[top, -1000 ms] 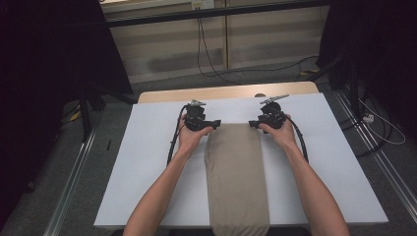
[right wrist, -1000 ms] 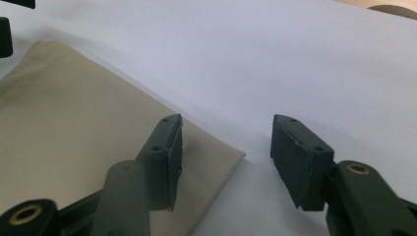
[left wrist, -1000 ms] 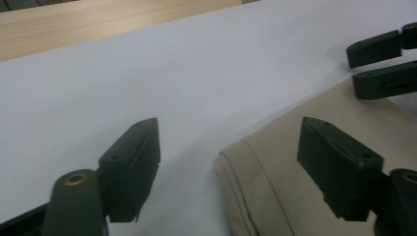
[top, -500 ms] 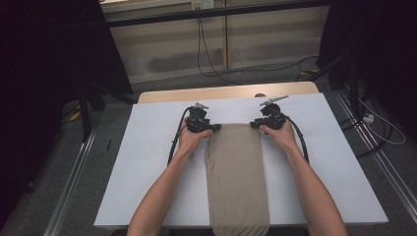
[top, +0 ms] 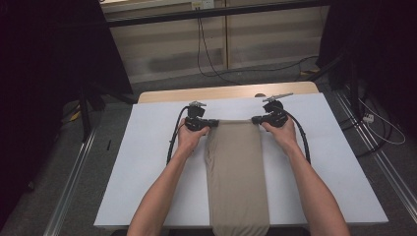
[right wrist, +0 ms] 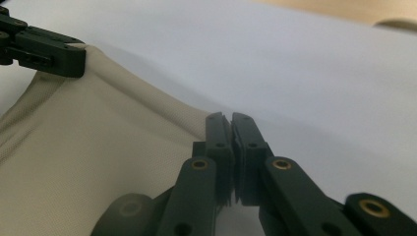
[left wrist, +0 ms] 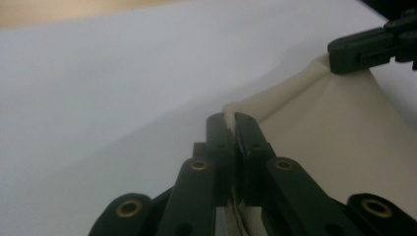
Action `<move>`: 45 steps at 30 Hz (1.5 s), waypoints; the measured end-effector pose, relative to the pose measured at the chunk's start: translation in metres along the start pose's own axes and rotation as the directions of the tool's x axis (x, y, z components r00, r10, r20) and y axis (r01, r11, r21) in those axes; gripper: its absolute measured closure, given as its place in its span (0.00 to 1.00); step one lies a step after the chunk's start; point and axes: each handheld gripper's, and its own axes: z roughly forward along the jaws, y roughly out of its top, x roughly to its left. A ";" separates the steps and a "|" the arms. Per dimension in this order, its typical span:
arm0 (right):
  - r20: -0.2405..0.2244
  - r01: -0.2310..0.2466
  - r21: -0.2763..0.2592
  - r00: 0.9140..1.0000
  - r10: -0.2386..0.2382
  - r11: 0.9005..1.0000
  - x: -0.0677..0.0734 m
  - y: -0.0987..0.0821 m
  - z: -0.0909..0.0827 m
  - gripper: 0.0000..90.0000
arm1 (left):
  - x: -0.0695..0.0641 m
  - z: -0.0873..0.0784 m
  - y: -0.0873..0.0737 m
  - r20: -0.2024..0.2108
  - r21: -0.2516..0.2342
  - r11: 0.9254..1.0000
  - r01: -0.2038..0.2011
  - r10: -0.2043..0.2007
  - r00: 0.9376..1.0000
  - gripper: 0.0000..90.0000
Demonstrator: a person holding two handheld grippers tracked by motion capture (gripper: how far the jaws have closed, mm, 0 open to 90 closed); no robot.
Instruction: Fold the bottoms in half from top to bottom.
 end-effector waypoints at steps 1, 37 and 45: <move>0.003 -0.002 -0.015 1.000 0.003 1.000 0.000 0.002 -0.003 0.97 | -0.001 -0.003 0.004 -0.006 -0.014 1.000 -0.002 0.002 1.000 0.96; 0.020 -0.007 -0.232 1.000 0.012 0.973 0.011 0.098 -0.032 0.97 | 0.012 -0.047 0.083 -0.120 -0.228 0.973 -0.032 0.005 0.993 0.96; 0.029 0.005 -0.264 1.000 0.003 0.965 0.013 0.118 -0.040 0.97 | 0.013 -0.058 0.101 -0.129 -0.265 0.963 -0.048 0.014 0.992 0.96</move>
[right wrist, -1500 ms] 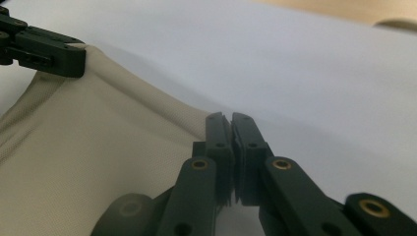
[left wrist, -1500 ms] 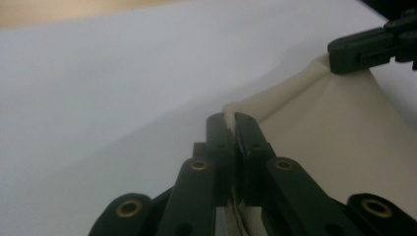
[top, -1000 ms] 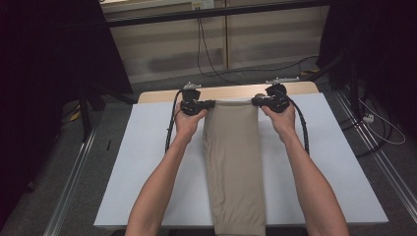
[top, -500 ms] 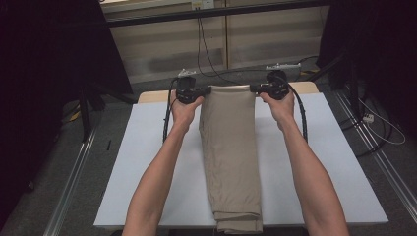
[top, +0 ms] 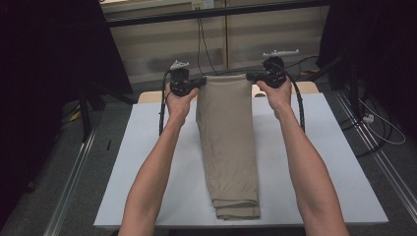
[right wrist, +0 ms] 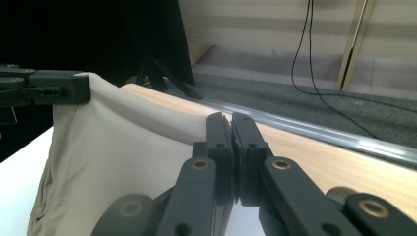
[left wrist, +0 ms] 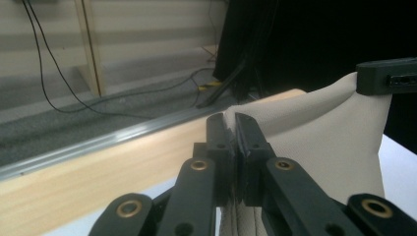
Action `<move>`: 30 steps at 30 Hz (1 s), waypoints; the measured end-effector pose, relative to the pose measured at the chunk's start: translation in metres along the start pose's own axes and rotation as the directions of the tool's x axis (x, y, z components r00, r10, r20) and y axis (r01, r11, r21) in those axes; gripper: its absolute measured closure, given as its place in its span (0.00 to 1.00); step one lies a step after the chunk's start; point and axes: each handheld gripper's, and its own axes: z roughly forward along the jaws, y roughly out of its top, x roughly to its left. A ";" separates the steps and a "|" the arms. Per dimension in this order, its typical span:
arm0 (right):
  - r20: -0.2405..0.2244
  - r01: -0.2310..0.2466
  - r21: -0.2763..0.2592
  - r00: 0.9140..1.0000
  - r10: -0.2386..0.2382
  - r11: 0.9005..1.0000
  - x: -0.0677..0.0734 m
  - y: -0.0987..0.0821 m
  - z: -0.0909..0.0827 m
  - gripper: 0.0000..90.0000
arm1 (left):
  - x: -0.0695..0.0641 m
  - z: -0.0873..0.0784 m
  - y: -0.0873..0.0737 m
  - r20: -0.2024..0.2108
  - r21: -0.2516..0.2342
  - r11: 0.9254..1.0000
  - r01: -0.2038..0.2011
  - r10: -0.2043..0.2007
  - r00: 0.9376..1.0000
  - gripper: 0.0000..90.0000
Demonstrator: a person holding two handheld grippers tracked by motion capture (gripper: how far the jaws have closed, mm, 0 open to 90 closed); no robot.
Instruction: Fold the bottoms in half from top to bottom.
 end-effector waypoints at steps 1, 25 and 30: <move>0.002 0.001 -0.003 1.000 -0.001 1.000 0.000 0.003 -0.001 0.97 | -0.001 -0.001 0.003 0.003 -0.009 1.000 -0.003 0.003 1.000 0.96; -0.068 0.078 -0.025 0.994 -0.079 0.997 0.019 -0.019 -0.036 0.97 | -0.024 -0.039 -0.025 0.071 -0.032 0.998 -0.054 0.056 0.996 0.96; -0.103 0.089 -0.036 0.990 -0.092 0.995 0.030 -0.036 -0.053 0.97 | -0.036 -0.052 -0.036 0.085 -0.028 0.996 -0.090 0.092 0.992 0.95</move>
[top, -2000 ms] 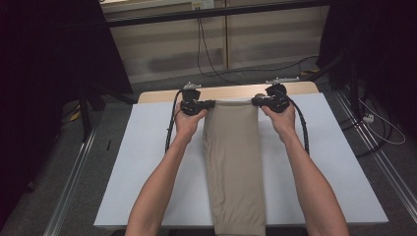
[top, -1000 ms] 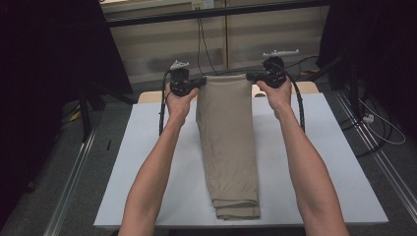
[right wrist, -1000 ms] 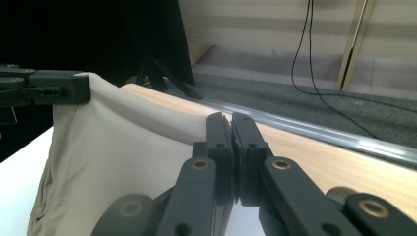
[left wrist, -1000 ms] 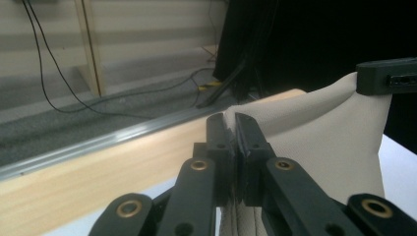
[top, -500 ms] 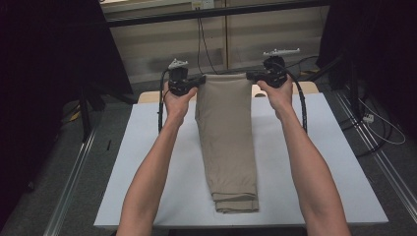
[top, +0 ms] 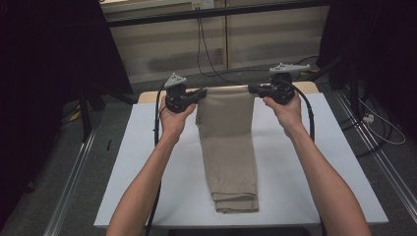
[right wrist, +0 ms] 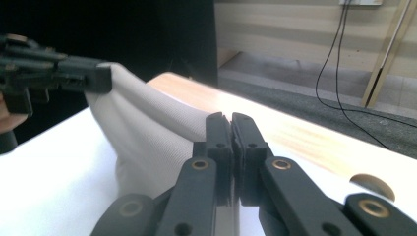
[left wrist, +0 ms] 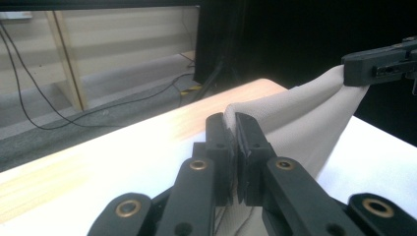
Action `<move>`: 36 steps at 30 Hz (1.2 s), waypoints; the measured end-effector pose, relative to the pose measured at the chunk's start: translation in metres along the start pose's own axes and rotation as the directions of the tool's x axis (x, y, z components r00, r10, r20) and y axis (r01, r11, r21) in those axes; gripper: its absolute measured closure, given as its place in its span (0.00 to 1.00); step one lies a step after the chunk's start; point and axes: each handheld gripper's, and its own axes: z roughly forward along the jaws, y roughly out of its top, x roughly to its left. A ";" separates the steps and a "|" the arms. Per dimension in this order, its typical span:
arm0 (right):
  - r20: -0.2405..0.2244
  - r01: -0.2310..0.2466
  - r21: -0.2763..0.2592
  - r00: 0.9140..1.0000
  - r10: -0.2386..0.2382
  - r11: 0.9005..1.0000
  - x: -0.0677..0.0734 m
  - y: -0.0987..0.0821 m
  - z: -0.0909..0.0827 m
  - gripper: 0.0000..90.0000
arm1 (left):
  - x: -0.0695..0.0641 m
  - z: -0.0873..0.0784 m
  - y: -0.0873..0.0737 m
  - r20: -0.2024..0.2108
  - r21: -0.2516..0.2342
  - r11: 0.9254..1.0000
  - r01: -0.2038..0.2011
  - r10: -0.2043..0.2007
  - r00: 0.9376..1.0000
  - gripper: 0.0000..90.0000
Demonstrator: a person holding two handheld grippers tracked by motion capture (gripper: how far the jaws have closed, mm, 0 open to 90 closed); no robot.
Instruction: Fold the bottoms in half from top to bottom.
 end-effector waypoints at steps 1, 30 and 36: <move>-0.005 0.002 -0.001 1.000 -0.002 1.000 0.003 -0.003 -0.003 0.97 | -0.003 -0.003 -0.003 0.006 0.003 1.000 -0.009 0.009 1.000 0.95; -0.210 0.040 0.113 0.978 -0.015 0.993 0.083 -0.132 -0.091 0.97 | -0.099 -0.098 -0.118 0.217 0.150 0.979 -0.138 0.104 0.971 0.95; -0.224 0.056 0.150 0.974 -0.022 0.987 0.100 -0.149 -0.104 0.96 | -0.112 -0.107 -0.140 0.257 0.199 0.965 -0.170 0.116 0.959 0.95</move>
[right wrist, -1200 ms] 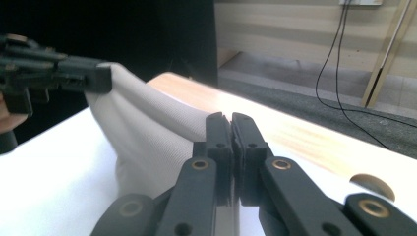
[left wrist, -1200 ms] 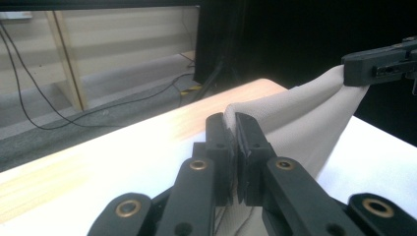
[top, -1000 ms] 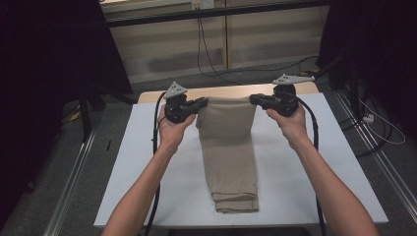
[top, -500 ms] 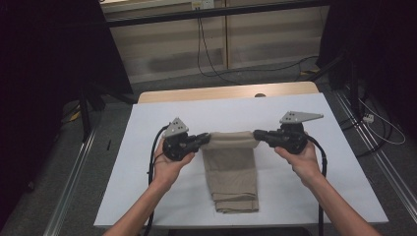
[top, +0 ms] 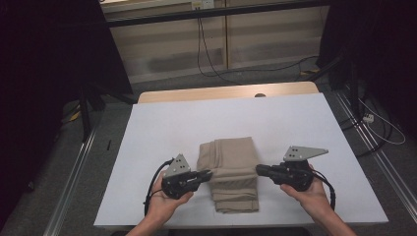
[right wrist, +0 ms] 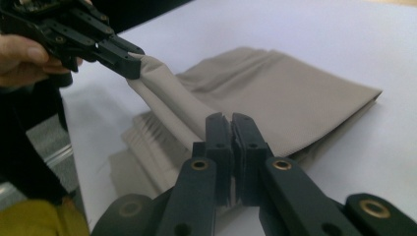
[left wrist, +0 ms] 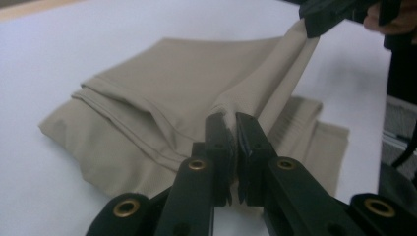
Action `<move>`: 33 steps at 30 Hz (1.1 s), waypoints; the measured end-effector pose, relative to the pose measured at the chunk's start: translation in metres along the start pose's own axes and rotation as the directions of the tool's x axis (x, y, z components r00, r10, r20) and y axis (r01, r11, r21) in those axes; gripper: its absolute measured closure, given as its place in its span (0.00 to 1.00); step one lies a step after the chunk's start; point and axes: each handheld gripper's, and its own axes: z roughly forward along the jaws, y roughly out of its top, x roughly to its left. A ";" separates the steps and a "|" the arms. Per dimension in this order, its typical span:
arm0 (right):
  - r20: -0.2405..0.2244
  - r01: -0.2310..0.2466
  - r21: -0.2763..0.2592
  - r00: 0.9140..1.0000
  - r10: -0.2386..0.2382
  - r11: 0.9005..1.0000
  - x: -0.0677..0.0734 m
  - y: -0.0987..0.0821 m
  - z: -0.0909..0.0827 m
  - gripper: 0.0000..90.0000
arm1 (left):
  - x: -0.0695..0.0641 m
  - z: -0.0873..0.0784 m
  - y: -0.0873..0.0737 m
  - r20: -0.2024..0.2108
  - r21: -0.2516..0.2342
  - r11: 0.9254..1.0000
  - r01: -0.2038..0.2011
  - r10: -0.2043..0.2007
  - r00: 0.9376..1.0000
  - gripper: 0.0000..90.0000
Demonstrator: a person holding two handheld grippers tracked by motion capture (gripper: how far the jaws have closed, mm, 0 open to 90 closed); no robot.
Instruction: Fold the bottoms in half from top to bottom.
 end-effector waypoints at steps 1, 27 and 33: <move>0.007 0.008 0.019 1.000 -0.008 1.000 0.004 -0.004 0.000 0.96 | -0.002 -0.001 -0.001 0.004 0.003 1.000 -0.004 0.004 1.000 0.95; 0.248 -0.063 -0.061 0.966 0.077 0.996 0.019 -0.042 -0.025 0.25 | 0.016 -0.034 -0.030 -0.247 -0.088 0.988 0.124 -0.142 0.958 0.11; 0.367 -0.061 -0.116 0.925 0.099 0.991 0.004 -0.043 -0.040 0.17 | 0.027 -0.049 -0.037 -0.309 -0.149 0.973 0.175 -0.214 0.927 0.05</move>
